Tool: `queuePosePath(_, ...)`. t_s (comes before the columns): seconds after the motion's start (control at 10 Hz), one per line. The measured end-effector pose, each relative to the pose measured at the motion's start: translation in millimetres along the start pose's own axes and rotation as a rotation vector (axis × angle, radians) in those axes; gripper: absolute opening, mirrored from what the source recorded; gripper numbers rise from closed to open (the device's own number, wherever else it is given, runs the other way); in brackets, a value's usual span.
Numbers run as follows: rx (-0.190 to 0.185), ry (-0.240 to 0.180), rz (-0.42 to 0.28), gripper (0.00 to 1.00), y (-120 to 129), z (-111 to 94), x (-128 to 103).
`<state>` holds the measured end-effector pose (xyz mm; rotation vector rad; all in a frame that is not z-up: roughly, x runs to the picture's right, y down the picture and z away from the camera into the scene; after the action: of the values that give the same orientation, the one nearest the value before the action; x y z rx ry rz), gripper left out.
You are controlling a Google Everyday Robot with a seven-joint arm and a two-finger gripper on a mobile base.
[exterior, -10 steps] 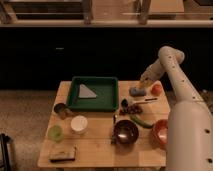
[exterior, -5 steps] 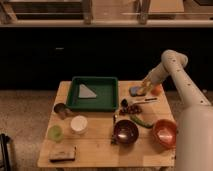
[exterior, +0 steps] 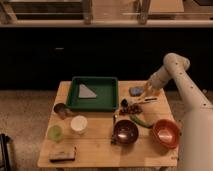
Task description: Place banana in table surface
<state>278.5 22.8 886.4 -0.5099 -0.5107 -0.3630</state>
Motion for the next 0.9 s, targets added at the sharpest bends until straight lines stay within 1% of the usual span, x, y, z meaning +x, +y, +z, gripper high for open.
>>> queuePosePath(0.3,-0.038,-0.021,0.004,0.05,21,13,-1)
queuePosePath(0.5,-0.054,-0.026,0.016,0.05,39,20,1)
queuePosePath(0.6,-0.063,-0.035,0.020,0.06,49,26,1)
queuePosePath(0.8,-0.095,-0.078,0.006,0.25,70,37,-1)
queuePosePath(0.9,-0.112,-0.099,-0.003,0.34,76,41,0)
